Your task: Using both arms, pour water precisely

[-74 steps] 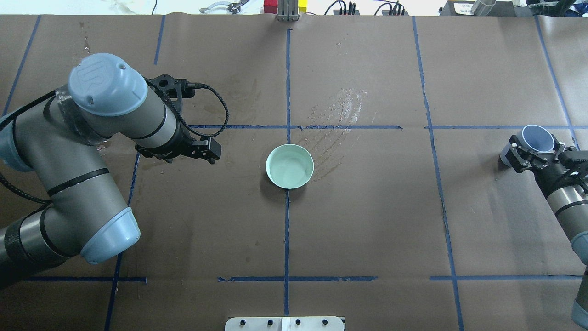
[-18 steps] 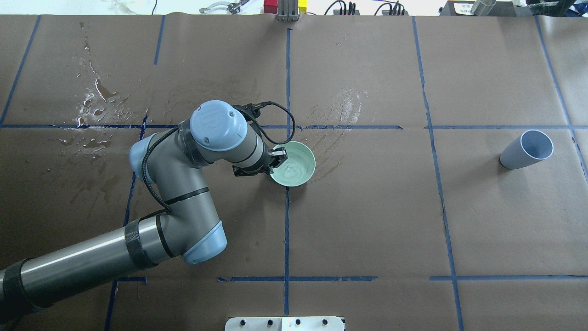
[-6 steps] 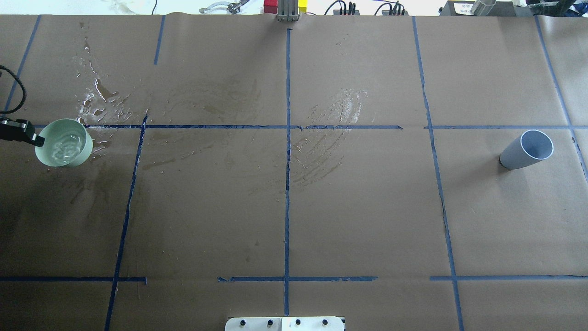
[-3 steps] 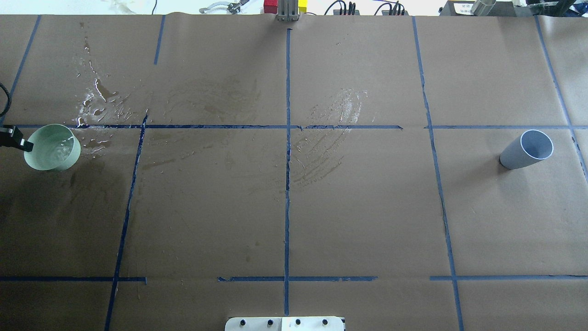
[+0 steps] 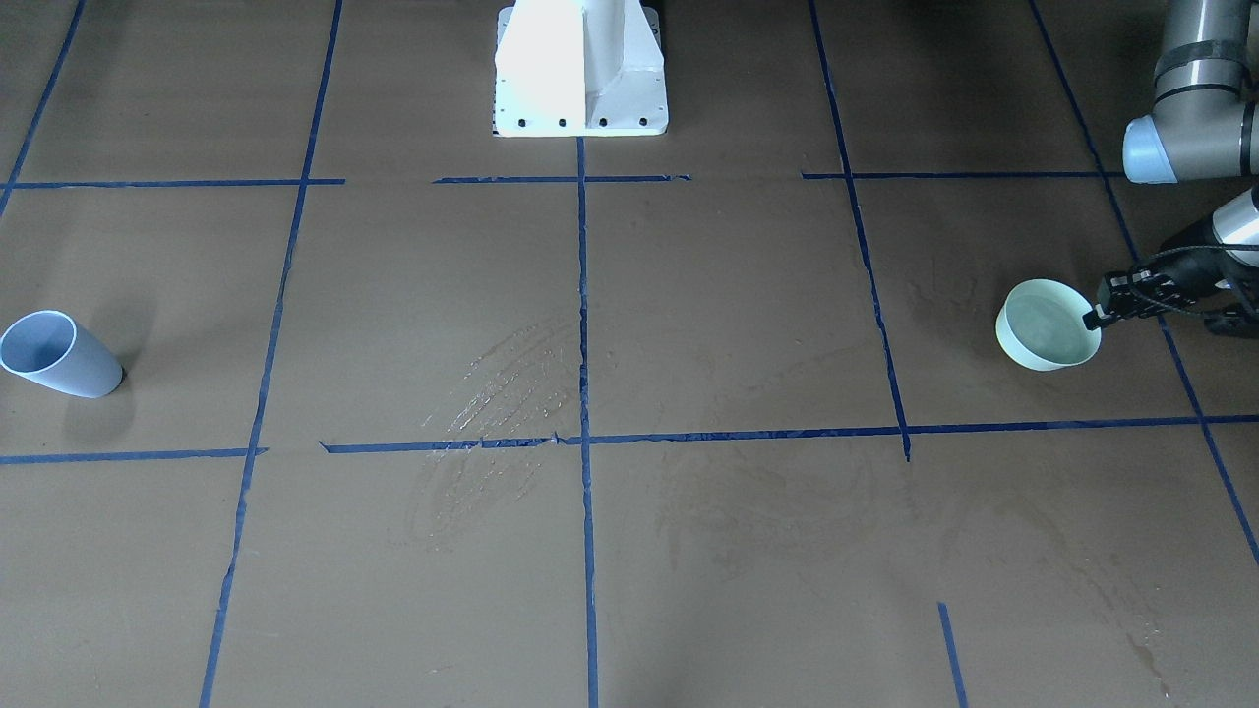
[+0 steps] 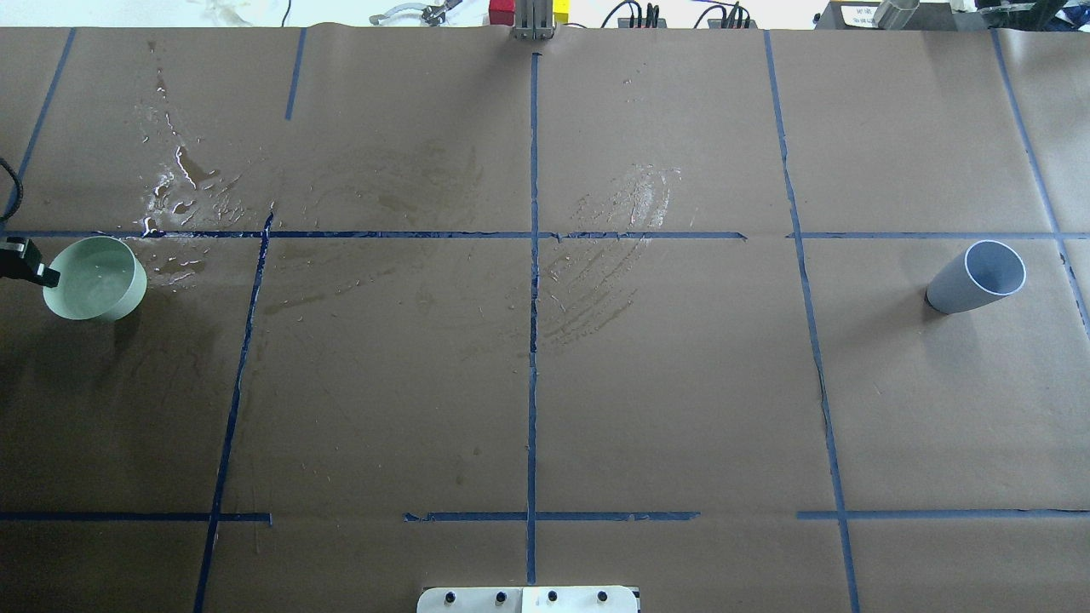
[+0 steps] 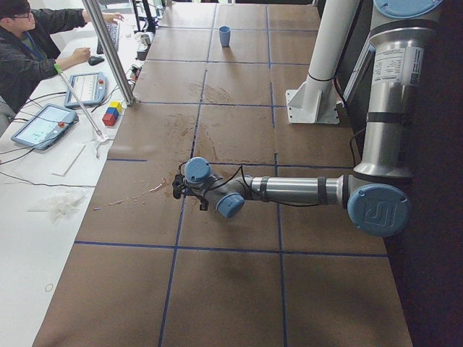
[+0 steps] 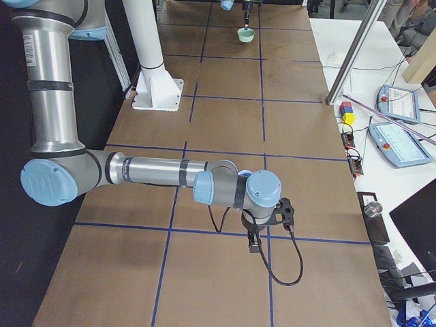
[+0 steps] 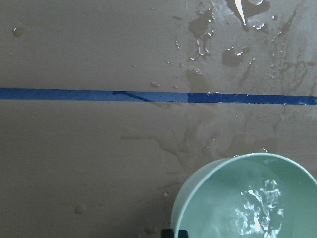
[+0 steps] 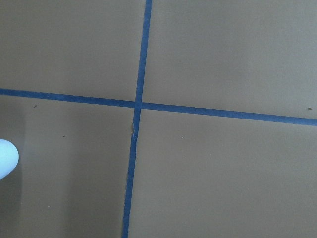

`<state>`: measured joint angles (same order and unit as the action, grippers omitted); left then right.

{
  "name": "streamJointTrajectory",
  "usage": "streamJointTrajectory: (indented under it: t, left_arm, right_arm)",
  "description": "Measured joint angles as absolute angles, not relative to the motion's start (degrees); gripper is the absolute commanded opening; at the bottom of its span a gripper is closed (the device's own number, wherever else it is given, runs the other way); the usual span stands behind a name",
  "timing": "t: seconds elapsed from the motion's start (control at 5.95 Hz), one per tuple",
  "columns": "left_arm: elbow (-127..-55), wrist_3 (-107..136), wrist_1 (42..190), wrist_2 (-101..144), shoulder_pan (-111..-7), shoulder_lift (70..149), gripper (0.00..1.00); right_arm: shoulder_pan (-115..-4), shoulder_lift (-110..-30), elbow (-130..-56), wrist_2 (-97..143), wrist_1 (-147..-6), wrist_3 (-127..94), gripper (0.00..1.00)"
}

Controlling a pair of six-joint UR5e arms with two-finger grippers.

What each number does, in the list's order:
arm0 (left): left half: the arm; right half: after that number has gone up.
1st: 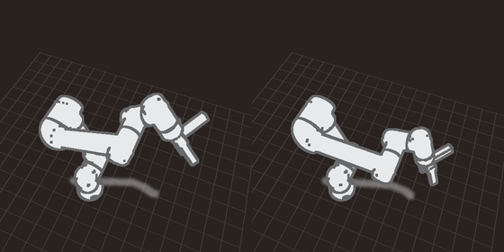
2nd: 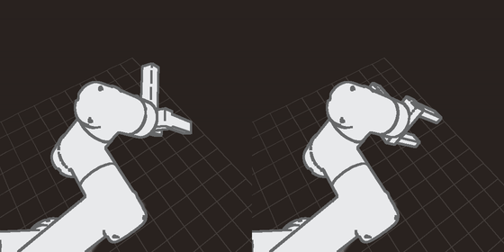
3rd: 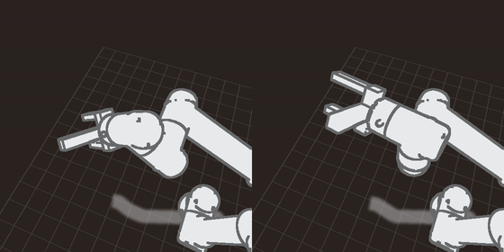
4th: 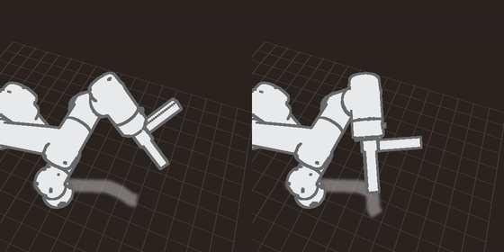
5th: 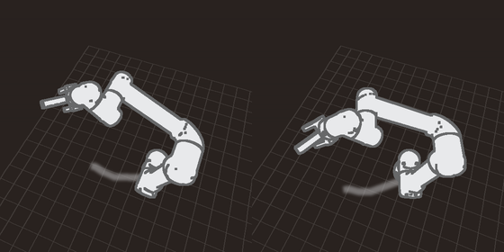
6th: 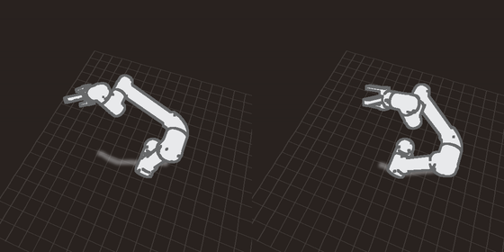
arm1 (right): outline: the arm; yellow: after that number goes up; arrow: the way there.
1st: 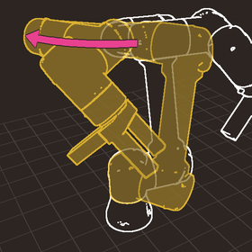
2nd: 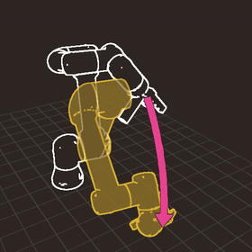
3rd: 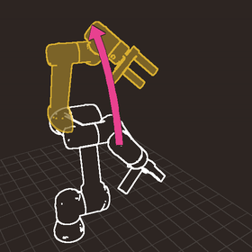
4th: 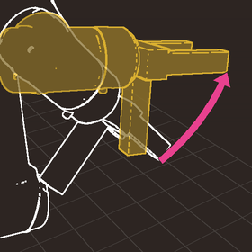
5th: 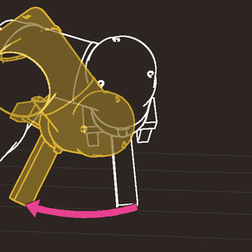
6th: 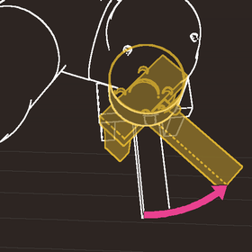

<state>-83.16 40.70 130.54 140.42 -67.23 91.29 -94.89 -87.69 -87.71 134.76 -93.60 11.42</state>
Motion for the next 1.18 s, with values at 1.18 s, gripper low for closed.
streamJointTrajectory:
  t: [1.18]
  left_arm:
    - [-82.3, 40.3, 130.5, 139.5, -64.5, 91.2, 0.29]
  right_arm:
    - [-94.8, -87.8, -87.6, 134.7, -93.6, 11.5, 1.00]
